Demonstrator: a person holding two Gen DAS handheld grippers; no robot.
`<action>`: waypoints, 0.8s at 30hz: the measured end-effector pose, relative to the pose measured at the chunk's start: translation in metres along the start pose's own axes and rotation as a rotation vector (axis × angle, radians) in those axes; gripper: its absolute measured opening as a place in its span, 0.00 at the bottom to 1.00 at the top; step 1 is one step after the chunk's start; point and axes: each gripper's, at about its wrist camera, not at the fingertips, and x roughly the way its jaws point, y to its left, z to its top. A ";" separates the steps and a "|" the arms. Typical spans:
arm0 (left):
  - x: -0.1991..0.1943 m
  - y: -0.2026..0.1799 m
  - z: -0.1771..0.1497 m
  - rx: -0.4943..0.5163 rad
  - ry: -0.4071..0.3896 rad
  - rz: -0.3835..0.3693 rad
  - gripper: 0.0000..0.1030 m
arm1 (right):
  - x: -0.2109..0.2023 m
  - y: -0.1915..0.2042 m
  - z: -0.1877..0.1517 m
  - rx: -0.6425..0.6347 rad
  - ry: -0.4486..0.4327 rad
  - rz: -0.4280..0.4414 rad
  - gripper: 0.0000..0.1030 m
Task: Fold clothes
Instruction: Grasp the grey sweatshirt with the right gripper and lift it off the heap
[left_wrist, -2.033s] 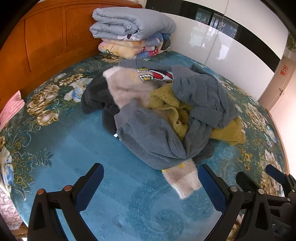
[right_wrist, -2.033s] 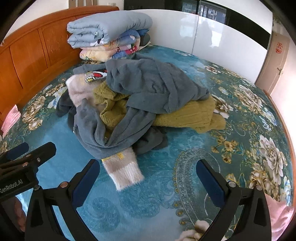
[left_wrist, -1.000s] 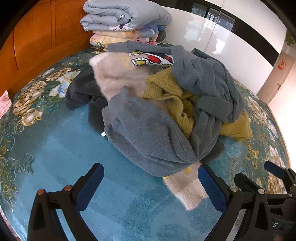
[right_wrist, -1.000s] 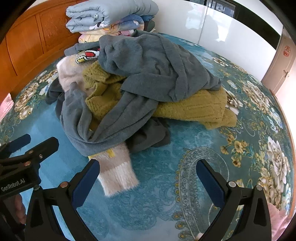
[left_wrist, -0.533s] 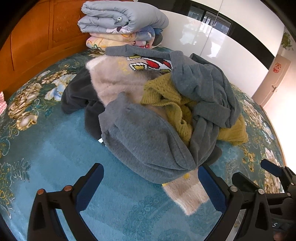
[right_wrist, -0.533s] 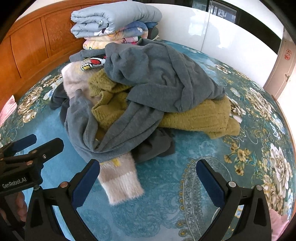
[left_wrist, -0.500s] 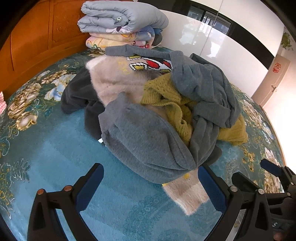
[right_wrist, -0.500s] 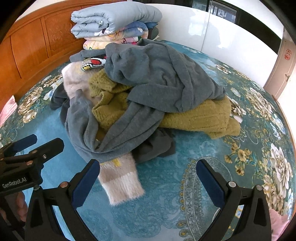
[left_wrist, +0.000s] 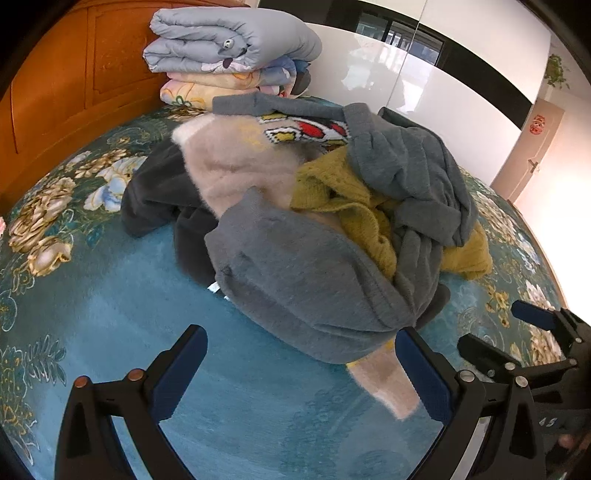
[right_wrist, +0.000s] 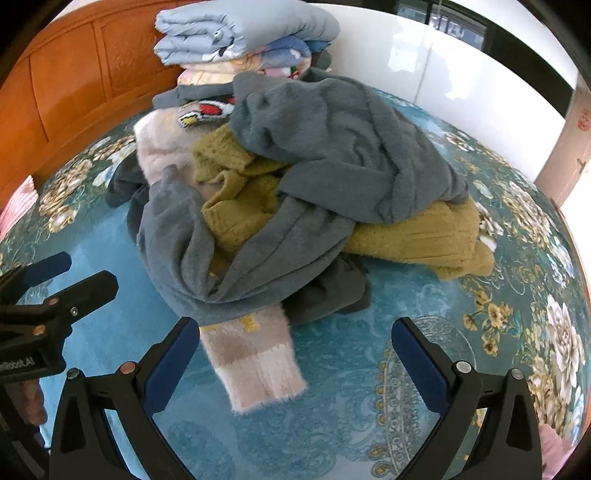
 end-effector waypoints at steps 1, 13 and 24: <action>0.000 0.003 -0.001 -0.006 0.004 -0.004 1.00 | 0.000 0.001 0.001 -0.004 0.007 0.003 1.00; -0.008 0.057 -0.034 -0.090 -0.017 0.004 1.00 | 0.011 0.012 0.095 -0.030 -0.087 0.026 0.99; -0.032 0.106 -0.053 -0.234 -0.012 0.069 1.00 | 0.086 0.055 0.190 -0.035 -0.049 -0.195 0.47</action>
